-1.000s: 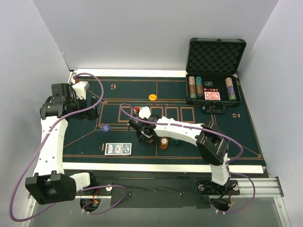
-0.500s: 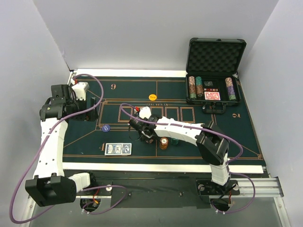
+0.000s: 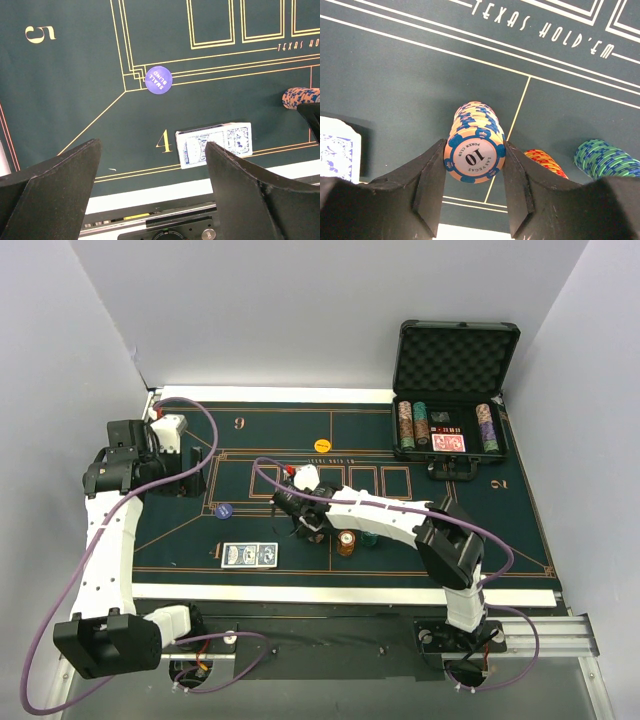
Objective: Distribute texas hold em gaming equipment
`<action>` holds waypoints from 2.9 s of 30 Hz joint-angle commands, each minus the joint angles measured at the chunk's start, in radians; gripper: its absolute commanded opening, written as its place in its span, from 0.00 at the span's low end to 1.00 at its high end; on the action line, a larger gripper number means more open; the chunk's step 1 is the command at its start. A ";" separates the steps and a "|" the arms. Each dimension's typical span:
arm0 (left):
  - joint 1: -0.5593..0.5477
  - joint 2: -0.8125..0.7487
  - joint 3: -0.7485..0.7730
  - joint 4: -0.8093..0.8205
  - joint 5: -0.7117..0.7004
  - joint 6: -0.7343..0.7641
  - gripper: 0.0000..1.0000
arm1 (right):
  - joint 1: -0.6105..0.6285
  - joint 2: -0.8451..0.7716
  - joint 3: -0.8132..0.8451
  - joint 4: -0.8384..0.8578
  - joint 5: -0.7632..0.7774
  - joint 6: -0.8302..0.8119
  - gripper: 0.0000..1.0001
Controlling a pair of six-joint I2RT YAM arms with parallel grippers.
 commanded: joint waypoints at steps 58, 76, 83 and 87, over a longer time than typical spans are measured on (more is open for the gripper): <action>0.230 0.069 0.042 -0.030 0.239 0.075 0.96 | 0.016 0.673 0.916 0.013 -0.295 -0.152 0.52; 0.238 0.037 0.065 -0.087 0.231 0.127 0.96 | -0.010 0.178 0.532 -0.038 -0.102 -0.250 0.80; 0.239 0.027 0.030 -0.094 0.225 0.142 0.96 | -0.022 -0.056 0.174 -0.038 0.009 -0.226 0.91; 0.238 0.021 0.017 -0.097 0.225 0.139 0.96 | -0.030 -0.111 0.031 -0.007 -0.005 -0.212 0.92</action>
